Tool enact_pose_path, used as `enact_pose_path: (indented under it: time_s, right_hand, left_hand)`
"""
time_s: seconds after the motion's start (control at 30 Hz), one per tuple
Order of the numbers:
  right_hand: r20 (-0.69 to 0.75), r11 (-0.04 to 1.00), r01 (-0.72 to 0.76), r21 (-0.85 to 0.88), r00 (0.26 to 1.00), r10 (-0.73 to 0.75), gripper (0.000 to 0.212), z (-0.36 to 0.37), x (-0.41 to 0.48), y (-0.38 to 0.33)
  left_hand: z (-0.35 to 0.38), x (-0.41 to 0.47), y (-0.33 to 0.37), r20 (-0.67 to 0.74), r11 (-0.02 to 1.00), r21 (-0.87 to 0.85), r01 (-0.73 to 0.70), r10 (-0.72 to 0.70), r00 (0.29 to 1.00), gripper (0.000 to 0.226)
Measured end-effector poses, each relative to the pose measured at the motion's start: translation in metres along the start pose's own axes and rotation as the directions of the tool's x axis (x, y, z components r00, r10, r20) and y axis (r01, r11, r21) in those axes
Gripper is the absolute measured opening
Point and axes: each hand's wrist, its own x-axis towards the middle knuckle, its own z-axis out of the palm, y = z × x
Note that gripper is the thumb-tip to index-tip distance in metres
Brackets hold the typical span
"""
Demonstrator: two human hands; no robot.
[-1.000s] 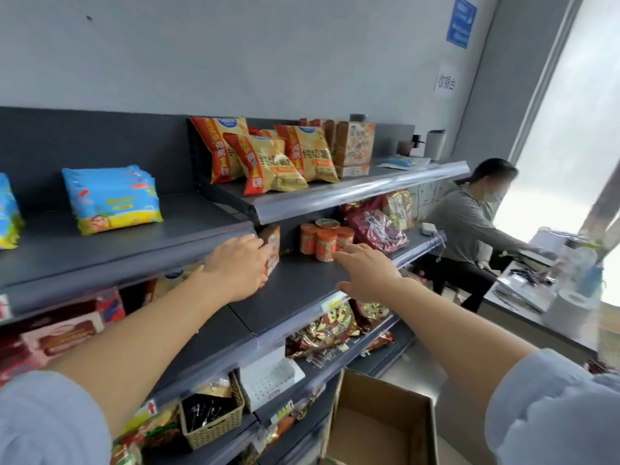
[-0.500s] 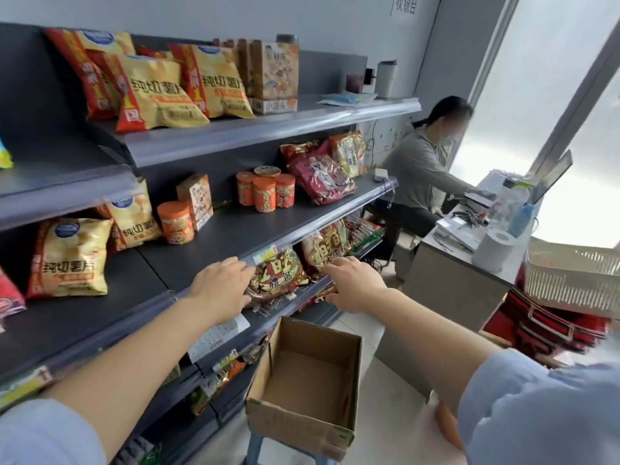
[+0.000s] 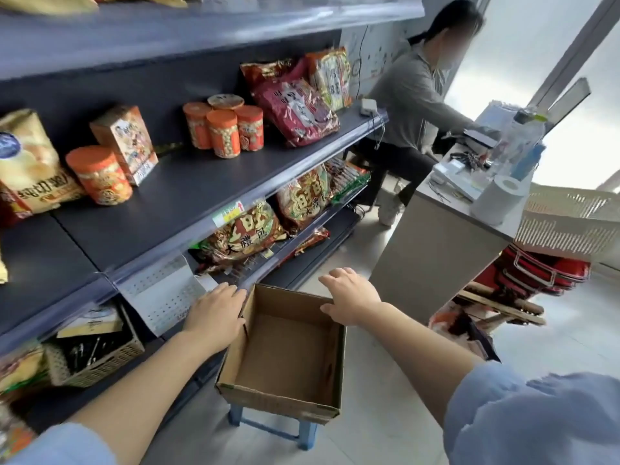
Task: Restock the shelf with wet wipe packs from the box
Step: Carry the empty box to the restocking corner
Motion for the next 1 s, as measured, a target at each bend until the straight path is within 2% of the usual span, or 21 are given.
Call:
enact_pose_path:
  time_s: [0.13, 0.27, 0.43, 0.63, 0.77, 1.0]
  right_hand:
    - [0.042, 0.998, -0.045, 0.033, 0.998, 0.043, 0.056, 0.035, 0.017, 0.013]
    - [0.096, 0.996, -0.070, 0.050, 0.993, 0.065, 0.059, 0.070, 0.031, 0.026]
    - [0.138, 0.996, -0.076, 0.049, 0.988, 0.069, 0.067, 0.112, 0.053, 0.038]
    - [0.126, 0.998, -0.042, 0.036, 0.991, 0.037, 0.075, 0.161, 0.077, 0.047]
    - [0.111, 0.999, -0.045, 0.029, 0.993, 0.041, 0.078, 0.185, 0.090, 0.051]
    - [0.041, 0.997, -0.072, 0.011, 0.997, 0.072, 0.081, 0.207, 0.106, 0.054]
  left_hand:
    - [0.041, 0.014, 0.002, 0.058, 1.000, 0.000, 0.029, -0.029, 0.998, 0.054]
    - [0.083, 0.016, 0.003, 0.130, 0.992, -0.025, 0.128, -0.123, 0.984, 0.054]
    - [0.132, 0.012, 0.012, 0.204, 0.965, -0.026, 0.262, -0.251, 0.946, 0.069]
    - [0.182, 0.009, 0.023, 0.249, 0.895, -0.051, 0.443, -0.419, 0.874, 0.085]
    - [0.205, 0.003, 0.031, 0.248, 0.839, -0.095, 0.536, -0.501, 0.829, 0.089]
    - [0.216, 0.002, 0.041, 0.204, 0.804, -0.174, 0.569, -0.536, 0.819, 0.093]
